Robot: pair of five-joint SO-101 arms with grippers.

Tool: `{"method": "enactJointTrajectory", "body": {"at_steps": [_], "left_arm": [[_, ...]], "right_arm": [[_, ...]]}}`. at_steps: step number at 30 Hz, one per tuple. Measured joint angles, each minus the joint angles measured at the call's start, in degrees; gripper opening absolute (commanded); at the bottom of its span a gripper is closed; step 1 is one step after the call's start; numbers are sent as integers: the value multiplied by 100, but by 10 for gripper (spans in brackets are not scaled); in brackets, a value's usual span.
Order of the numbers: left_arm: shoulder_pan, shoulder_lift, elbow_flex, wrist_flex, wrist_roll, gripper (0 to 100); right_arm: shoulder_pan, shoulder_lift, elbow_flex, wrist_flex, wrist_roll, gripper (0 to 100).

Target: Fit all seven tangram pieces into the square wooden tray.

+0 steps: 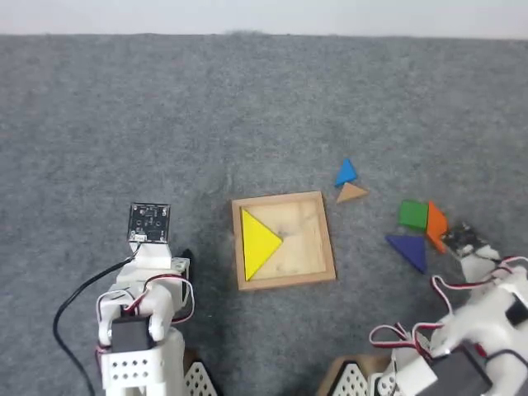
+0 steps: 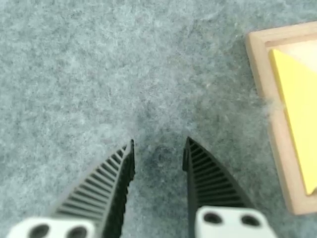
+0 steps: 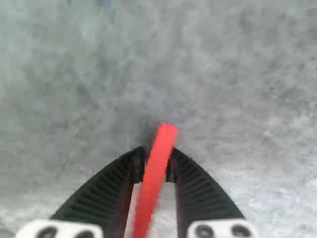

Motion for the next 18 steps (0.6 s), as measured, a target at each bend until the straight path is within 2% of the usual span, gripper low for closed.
{"method": "enactJointTrajectory", "body": {"at_steps": [5, 8, 14, 18], "left_arm": [[0, 0, 0, 0, 0, 150], [0, 0, 0, 0, 0, 150], [0, 0, 0, 0, 0, 150], [0, 0, 0, 0, 0, 150]], "right_arm": [[-229, 79, -897, 695, -897, 43], [-237, 79, -1301, 1055, -1046, 6], [-316, 79, -1802, 1538, -1160, 8], [-756, 79, -2321, 1916, -1767, 8]]}}
